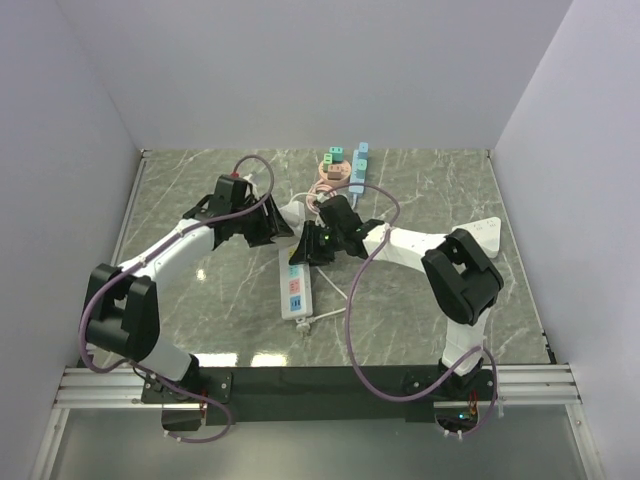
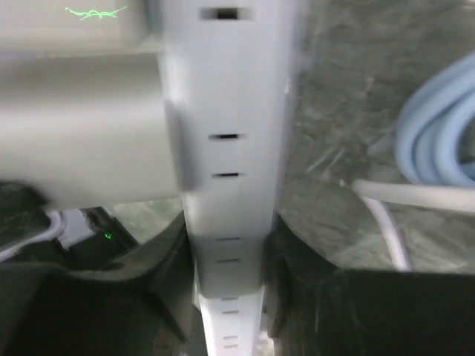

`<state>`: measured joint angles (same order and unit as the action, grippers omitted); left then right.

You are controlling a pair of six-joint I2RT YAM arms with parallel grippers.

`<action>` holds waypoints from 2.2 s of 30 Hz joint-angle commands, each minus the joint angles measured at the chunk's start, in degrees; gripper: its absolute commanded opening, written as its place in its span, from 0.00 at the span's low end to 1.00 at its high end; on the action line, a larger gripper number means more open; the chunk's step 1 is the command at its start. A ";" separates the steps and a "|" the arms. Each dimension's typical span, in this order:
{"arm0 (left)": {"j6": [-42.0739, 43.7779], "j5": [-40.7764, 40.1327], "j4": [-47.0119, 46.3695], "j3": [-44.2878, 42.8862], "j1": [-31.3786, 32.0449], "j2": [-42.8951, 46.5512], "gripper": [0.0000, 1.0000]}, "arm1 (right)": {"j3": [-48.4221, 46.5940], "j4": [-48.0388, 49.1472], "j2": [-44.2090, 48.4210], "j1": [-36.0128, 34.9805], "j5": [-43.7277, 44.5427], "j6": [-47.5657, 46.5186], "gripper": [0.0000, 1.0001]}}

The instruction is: Pull the plug off the socket

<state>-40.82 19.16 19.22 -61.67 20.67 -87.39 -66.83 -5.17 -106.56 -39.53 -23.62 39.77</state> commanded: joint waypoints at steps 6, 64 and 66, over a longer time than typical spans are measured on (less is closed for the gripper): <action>1.43 2.31 -0.36 -3.62 -0.63 4.78 0.00 | -2.60 0.25 -1.28 1.64 2.35 4.79 0.00; -6.90 6.06 -2.61 5.16 -21.03 9.44 1.00 | -7.61 -7.31 -2.51 2.70 -6.88 -4.44 0.00; -6.91 7.56 -3.23 4.11 -17.16 6.73 0.99 | -7.70 -7.40 -2.51 2.62 -6.97 -4.44 0.00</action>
<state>-45.60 21.78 18.83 -56.71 0.38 -77.80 -71.11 -14.61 -109.60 -36.75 -27.73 36.05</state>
